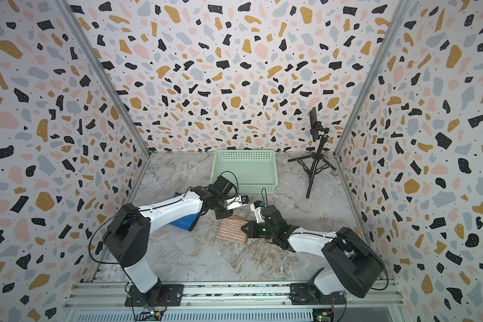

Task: Fold the square dishcloth
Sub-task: Smooth out the cleaning item at the center of the board.

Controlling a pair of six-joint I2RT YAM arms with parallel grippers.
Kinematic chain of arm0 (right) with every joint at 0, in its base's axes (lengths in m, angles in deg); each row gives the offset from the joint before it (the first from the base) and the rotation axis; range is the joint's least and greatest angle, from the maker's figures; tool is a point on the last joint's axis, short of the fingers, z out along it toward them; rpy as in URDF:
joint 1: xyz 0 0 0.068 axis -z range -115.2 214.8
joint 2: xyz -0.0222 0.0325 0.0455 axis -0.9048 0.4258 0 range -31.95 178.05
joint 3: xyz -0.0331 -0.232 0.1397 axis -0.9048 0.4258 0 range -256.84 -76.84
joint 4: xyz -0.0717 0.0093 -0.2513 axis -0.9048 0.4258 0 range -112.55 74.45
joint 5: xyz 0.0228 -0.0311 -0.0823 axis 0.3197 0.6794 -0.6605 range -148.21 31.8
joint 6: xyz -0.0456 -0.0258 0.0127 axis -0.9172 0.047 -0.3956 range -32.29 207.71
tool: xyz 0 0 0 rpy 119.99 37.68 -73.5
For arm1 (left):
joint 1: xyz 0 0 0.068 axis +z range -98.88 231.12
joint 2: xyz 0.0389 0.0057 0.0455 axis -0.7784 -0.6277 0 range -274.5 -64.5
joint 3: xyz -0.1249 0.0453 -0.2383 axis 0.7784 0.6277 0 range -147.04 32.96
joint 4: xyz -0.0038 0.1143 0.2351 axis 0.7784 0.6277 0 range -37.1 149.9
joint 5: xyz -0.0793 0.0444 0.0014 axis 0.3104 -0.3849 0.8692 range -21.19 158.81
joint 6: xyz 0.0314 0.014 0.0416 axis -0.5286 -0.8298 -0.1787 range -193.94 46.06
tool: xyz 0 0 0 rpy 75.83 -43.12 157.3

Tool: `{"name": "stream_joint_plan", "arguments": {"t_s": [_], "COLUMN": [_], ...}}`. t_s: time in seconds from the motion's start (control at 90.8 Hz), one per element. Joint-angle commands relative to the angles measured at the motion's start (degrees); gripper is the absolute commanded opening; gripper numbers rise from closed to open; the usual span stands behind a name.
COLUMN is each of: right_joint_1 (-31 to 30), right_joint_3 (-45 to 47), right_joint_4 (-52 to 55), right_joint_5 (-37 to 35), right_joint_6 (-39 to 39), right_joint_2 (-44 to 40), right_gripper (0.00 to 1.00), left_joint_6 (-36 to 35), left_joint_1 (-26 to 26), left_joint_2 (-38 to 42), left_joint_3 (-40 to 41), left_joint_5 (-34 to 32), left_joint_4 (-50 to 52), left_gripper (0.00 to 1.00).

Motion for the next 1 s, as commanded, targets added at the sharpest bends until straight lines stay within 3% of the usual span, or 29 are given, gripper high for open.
{"name": "stream_joint_plan", "arguments": {"t_s": [0.0, 0.242, 0.506, 0.76, 0.991], "right_joint_1": [-1.58, -1.95, -1.95, -1.55, 2.88], "right_joint_3": [-0.36, 4.6, 7.11, 1.72, -4.65], "right_joint_4": [-6.15, -9.96, -15.13, -4.19, -8.3], "right_joint_5": [0.07, -8.29, -7.85, -9.33, -7.71], "right_joint_6": [3.97, 5.42, 7.19, 4.19, 5.82], "right_joint_2": [3.81, 9.13, 11.69, 1.7, 10.49], "right_gripper": [0.0, 0.0, 0.0, 0.0, 0.0], "left_joint_6": [0.92, 2.18, 3.8, 4.38, 4.26], "left_joint_1": [0.48, 1.57, 2.28, 2.71, 1.85], "left_joint_2": [-1.75, -6.72, -7.68, 2.92, 10.18], "left_joint_3": [1.3, 1.07, 2.27, 5.31, 9.77], "left_joint_5": [-0.45, -6.54, -8.56, -5.34, 1.82], "left_joint_4": [-0.91, -6.92, -11.4, -7.61, -1.16], "left_gripper": [0.34, 0.29, 0.29, 0.41, 0.43]}}
